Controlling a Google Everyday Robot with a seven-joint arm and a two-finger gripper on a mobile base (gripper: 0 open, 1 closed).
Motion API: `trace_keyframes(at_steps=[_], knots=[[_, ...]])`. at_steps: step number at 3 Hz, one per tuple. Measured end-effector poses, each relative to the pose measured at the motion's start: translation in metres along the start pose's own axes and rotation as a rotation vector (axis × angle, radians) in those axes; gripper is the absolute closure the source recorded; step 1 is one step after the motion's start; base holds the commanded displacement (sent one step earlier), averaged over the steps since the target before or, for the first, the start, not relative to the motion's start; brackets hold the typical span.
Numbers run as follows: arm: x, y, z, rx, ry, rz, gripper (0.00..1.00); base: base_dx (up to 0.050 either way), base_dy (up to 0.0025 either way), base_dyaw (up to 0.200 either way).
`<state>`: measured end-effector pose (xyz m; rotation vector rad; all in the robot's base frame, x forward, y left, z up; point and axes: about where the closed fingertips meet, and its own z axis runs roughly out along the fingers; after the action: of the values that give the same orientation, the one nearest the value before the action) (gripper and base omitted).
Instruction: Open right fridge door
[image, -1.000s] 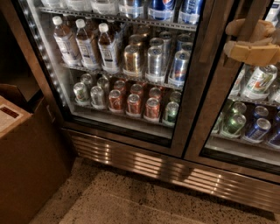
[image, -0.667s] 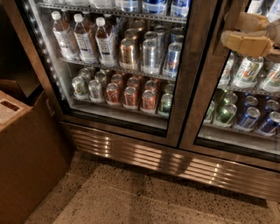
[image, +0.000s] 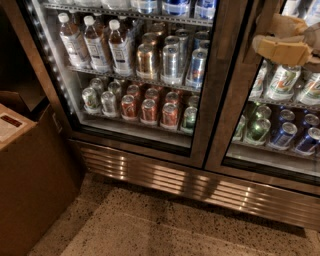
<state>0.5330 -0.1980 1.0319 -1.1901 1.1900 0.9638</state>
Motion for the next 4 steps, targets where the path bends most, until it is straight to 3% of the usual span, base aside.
trace_keyframes(at_steps=[4], knots=[[0.0022, -0.0160, -0.0079, 0.000, 0.000, 0.000, 1.00, 0.000, 0.00000, 0.000]])
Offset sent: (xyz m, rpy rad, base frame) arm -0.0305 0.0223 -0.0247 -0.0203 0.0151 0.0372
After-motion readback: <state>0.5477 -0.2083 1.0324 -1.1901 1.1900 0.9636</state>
